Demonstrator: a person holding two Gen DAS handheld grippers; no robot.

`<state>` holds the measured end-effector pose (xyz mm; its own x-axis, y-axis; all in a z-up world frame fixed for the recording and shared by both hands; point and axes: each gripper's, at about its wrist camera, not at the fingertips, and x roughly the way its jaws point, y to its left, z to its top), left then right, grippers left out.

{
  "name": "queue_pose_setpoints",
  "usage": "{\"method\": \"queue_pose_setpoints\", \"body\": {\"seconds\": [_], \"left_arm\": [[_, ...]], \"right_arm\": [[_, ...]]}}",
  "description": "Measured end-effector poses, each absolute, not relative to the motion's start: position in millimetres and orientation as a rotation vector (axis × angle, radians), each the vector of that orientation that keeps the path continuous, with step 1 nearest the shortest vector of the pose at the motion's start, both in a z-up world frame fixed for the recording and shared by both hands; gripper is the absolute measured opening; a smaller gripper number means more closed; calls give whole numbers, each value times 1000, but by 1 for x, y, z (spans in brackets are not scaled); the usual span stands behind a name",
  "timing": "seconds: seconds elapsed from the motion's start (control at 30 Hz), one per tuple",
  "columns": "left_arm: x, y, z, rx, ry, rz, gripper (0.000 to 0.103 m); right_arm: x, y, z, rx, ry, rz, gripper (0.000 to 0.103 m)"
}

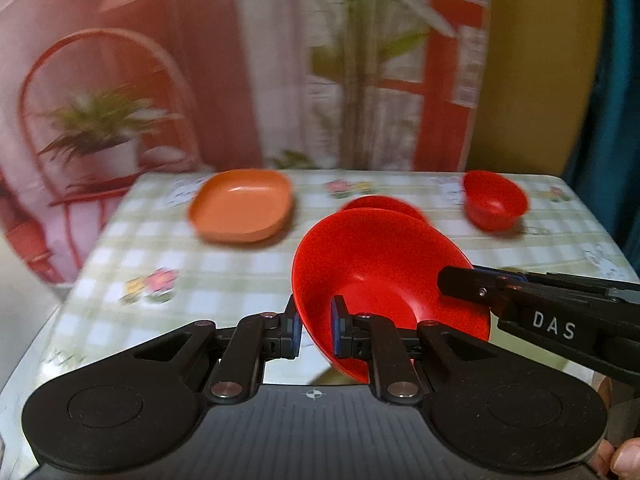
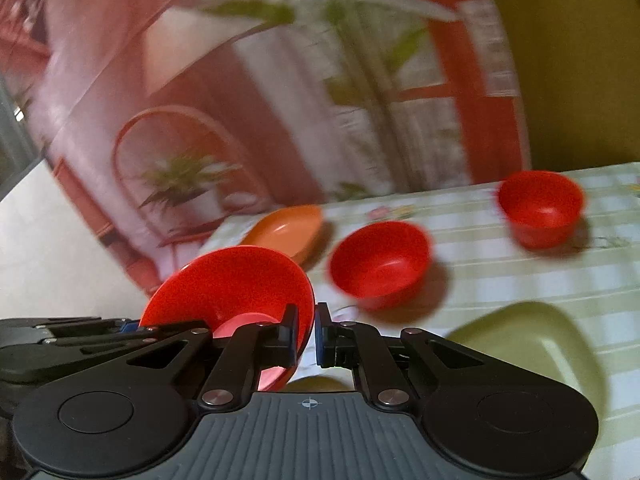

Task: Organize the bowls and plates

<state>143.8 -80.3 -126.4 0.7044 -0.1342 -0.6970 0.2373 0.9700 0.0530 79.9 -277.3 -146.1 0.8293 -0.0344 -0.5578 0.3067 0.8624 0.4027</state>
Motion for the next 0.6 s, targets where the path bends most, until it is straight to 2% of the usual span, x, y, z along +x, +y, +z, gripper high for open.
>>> {"method": "queue_pose_setpoints", "body": {"seconds": [0.3,0.6], "left_arm": [[155,-149,-117,172,727,-329,16],[169,-157,-131,173,761,-336,16]], "right_arm": [[57,-335,-133,486,504,-293,8],[69,-343,-141,477,537,-294,8]]}}
